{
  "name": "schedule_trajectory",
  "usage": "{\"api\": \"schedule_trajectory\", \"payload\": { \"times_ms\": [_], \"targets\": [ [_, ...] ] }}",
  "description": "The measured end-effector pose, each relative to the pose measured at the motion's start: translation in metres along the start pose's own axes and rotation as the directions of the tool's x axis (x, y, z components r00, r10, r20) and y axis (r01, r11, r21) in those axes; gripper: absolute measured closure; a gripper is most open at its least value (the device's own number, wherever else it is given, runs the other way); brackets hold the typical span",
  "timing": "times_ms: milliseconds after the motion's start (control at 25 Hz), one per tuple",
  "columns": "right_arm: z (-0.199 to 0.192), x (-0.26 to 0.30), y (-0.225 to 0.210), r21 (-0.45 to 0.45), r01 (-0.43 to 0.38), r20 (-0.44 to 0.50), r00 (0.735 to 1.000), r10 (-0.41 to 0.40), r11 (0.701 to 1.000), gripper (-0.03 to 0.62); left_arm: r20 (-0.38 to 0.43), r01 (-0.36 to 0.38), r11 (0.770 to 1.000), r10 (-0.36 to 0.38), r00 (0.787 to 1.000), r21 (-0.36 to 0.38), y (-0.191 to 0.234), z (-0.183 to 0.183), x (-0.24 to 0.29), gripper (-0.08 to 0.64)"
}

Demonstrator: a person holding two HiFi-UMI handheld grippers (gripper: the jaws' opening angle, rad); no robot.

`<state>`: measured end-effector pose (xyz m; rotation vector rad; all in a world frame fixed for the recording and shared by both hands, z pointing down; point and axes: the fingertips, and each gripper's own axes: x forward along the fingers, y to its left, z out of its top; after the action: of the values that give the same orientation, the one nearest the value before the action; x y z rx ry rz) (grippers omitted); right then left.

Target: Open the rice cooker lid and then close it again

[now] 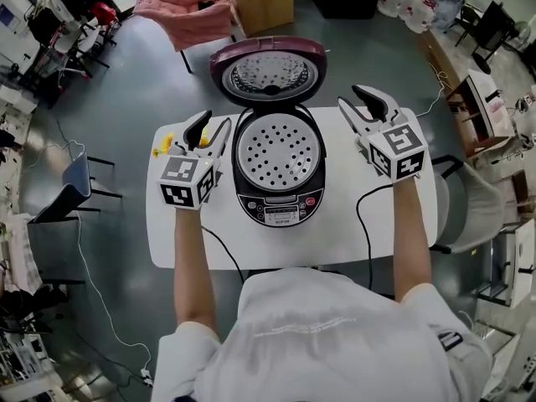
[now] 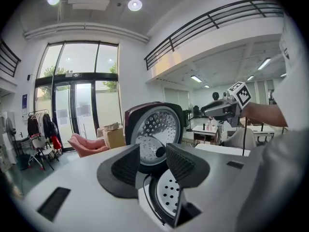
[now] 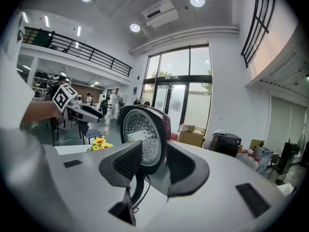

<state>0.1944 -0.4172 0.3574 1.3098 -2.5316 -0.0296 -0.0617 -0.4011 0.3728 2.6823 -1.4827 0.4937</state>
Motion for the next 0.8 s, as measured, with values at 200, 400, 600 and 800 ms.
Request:
{"api": "schedule_trajectory", "payload": {
  "times_ms": [200, 400, 600, 800],
  "targets": [
    [0.018, 0.028, -0.008, -0.018, -0.024, 0.017, 1.000, 0.024, 1.000, 0.410, 0.021, 0.001, 0.999, -0.002, 1.000, 0.034, 0.032, 0.018, 0.020, 0.374],
    [0.027, 0.053, -0.014, -0.022, -0.050, 0.014, 0.999, 0.050, 0.999, 0.379, 0.049, 0.052, 0.999, -0.053, 0.997, 0.013, 0.049, 0.030, 0.038, 0.357],
    [0.031, 0.080, -0.015, -0.017, -0.098, 0.006, 0.995, 0.099, 0.995, 0.341, 0.058, 0.109, 0.994, -0.109, 0.992, 0.002, 0.055, 0.031, 0.058, 0.330],
    [0.030, 0.101, -0.011, -0.042, -0.133, -0.004, 0.991, 0.133, 0.990, 0.324, 0.065, 0.150, 0.989, -0.150, 0.986, 0.012, 0.057, 0.036, 0.077, 0.298]
  ]
}}
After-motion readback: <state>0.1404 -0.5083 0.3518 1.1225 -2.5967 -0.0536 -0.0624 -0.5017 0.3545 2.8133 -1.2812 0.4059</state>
